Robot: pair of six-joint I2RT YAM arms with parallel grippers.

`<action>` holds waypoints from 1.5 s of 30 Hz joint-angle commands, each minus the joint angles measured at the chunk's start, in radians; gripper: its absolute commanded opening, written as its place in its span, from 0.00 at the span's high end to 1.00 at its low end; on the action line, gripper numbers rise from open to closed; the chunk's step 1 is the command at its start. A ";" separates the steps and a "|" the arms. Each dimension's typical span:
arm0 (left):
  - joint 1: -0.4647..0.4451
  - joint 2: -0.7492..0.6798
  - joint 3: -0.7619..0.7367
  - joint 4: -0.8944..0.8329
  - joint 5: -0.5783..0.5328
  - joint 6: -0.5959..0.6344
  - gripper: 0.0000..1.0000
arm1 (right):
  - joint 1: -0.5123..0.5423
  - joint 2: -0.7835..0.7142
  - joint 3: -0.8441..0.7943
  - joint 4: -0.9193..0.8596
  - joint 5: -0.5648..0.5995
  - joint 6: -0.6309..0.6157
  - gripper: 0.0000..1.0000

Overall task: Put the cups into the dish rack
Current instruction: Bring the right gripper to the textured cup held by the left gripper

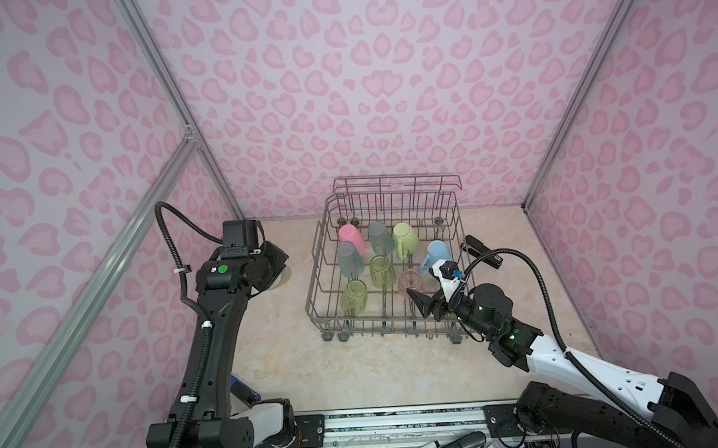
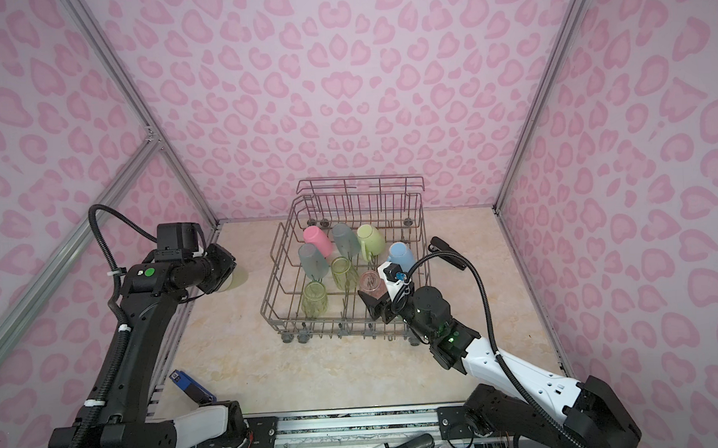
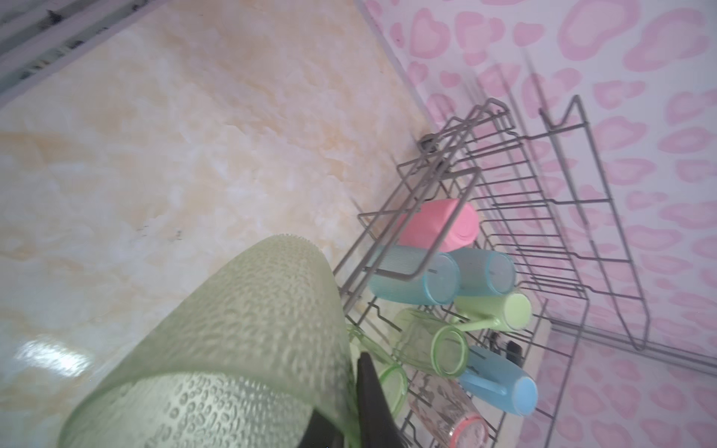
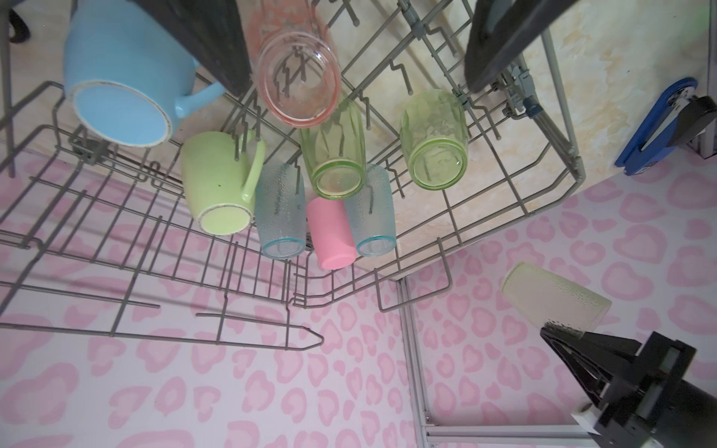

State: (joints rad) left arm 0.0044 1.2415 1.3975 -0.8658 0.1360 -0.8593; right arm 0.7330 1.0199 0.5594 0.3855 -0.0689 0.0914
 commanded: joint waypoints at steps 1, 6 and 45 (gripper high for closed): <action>0.001 -0.018 0.000 0.175 0.169 0.020 0.92 | 0.000 0.009 0.060 -0.084 0.141 0.133 0.15; 0.002 -0.044 -0.024 0.317 0.312 0.026 0.92 | 0.001 0.057 0.161 -0.156 0.206 0.382 0.16; -0.412 0.031 -0.427 1.325 0.489 -0.317 0.94 | 0.014 0.520 0.274 0.621 0.163 1.396 0.16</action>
State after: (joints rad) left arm -0.4034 1.2617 0.9768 0.3721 0.6315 -1.1709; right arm 0.7460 1.5200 0.8337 0.9150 0.0814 1.4391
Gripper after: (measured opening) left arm 0.087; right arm 0.835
